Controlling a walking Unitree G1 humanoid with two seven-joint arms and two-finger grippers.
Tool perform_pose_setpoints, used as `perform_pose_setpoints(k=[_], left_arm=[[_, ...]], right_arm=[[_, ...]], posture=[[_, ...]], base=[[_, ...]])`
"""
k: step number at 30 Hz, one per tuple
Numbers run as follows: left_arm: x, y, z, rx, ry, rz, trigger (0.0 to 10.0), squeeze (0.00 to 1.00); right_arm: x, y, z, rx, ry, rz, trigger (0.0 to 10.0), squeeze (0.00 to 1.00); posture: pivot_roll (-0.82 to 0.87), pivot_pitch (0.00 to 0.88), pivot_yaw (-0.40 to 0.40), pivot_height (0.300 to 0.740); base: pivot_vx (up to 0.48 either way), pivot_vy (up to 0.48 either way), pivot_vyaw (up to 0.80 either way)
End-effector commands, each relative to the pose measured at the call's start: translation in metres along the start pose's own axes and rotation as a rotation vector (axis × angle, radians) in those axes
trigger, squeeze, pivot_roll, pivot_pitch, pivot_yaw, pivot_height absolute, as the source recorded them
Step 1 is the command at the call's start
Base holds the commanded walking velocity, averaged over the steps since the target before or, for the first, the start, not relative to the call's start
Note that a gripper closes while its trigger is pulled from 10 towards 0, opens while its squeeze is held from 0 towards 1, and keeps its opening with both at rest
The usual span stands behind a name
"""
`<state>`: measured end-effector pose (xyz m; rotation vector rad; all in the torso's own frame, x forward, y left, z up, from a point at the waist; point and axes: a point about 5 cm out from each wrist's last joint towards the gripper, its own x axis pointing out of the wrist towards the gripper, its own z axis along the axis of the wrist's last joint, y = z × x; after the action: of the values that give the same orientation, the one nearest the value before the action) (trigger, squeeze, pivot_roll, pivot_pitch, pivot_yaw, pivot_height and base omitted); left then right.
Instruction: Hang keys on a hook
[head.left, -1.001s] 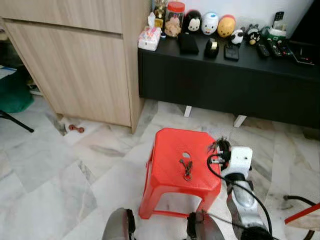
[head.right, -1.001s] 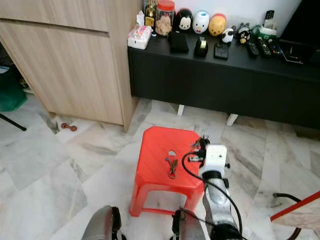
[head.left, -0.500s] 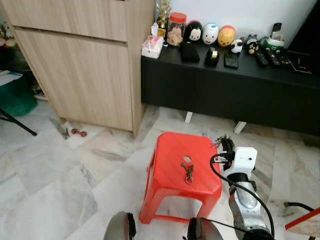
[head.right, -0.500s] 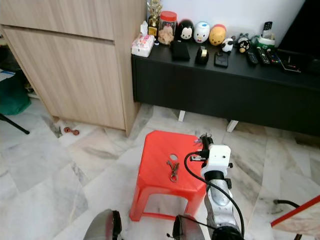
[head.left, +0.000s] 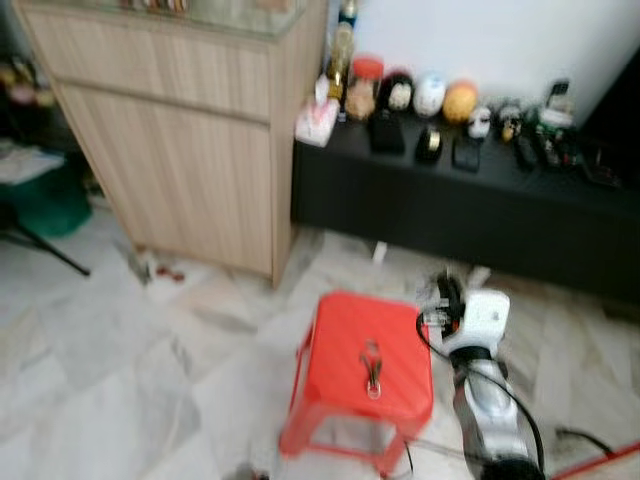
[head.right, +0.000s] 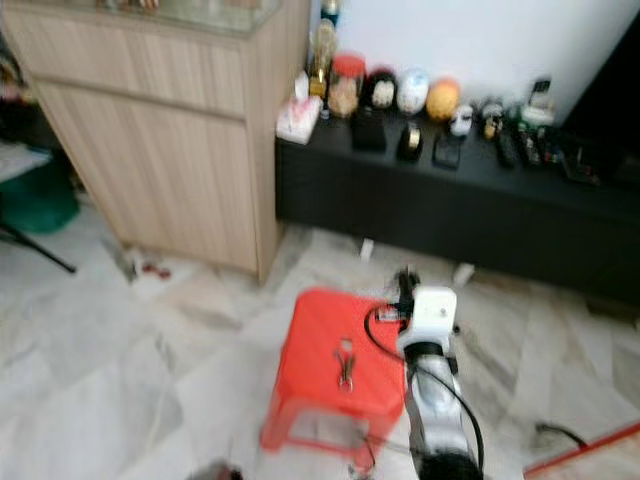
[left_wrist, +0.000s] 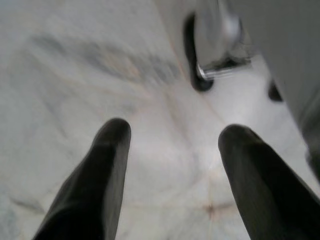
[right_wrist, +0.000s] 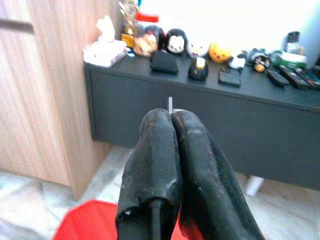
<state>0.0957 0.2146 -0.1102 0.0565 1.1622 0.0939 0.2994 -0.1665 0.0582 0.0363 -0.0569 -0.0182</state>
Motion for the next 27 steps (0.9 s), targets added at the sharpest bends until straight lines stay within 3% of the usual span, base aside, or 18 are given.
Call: perform_pose_setpoints(k=[1,14,19,27], left_arm=[[0.004,-0.018,0.071,-0.008,-0.269,-0.067,10.0,0.0],[0.005,-0.016,0.068,-0.002,-0.259,-0.04,10.0,0.0],[0.004,-0.008,0.07,0.009,-0.283,0.02,10.0,0.0],[0.002,-0.001,0.073,-0.063,-0.332,0.039,10.0,0.0]], right_arm=[[-0.002,-0.006,0.0,0.001,0.003,-0.018,10.0,0.0],[-0.002,-0.008,-0.001,0.018,0.014,-0.034,10.0,0.0],[-0.002,-0.009,-0.001,0.014,0.018,-0.032,10.0,0.0],[-0.002,-0.012,-0.001,0.016,0.019,-0.04,10.0,0.0]], posture=[[0.02,0.0,-0.1,0.74],[0.03,0.0,-0.108,0.74],[0.03,0.0,-0.111,0.74],[0.04,0.0,-0.109,0.74]], base=[[0.0,0.0,0.0],[0.0,0.0,0.0],[0.0,0.0,0.0],[0.0,0.0,0.0]])
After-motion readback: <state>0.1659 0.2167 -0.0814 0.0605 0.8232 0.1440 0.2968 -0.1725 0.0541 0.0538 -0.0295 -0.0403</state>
